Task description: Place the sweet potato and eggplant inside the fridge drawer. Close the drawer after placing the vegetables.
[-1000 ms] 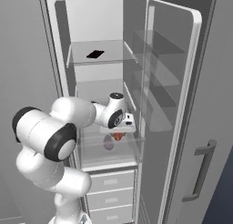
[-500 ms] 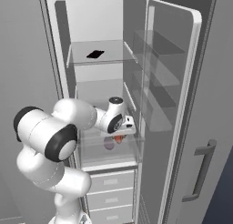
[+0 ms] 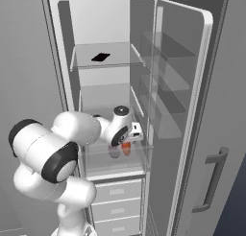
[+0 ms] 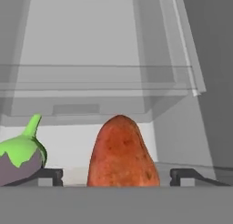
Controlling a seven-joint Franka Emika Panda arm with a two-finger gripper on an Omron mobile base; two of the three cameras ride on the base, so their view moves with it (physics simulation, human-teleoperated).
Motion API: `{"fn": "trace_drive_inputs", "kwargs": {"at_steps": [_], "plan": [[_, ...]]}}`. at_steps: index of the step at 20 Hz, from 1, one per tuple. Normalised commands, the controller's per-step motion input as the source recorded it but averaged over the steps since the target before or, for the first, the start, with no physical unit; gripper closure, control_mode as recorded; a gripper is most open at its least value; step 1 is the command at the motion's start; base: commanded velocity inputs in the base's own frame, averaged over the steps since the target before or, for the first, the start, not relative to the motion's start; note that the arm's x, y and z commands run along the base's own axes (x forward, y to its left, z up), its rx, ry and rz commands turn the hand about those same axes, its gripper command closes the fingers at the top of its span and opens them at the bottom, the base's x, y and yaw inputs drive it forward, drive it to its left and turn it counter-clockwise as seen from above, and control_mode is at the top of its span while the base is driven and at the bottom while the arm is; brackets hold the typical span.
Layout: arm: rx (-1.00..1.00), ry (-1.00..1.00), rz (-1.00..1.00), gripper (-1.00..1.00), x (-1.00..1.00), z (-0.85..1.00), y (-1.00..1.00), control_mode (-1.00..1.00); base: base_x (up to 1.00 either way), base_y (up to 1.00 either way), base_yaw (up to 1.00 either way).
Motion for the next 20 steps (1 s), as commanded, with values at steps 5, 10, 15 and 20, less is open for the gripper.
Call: {"fn": "trace_drive_inputs", "kwargs": {"at_steps": [5, 10, 15, 20], "plan": [[0.0, -0.13, 0.0, -1.0, -0.05, 0.46, 0.0, -1.0, 0.0, 0.0, 0.0], [0.0, -0.2, -0.04, -1.0, -0.27, 0.77, 0.02, -1.0, 0.0, 0.0, 0.0], [0.01, -0.23, -0.09, -1.0, -0.82, 0.76, -0.01, -1.0, 0.0, 0.0, 0.0], [0.1, -0.05, -0.23, -1.0, -1.0, 0.47, -0.06, -1.0, 0.0, 0.0, 0.0]]}}
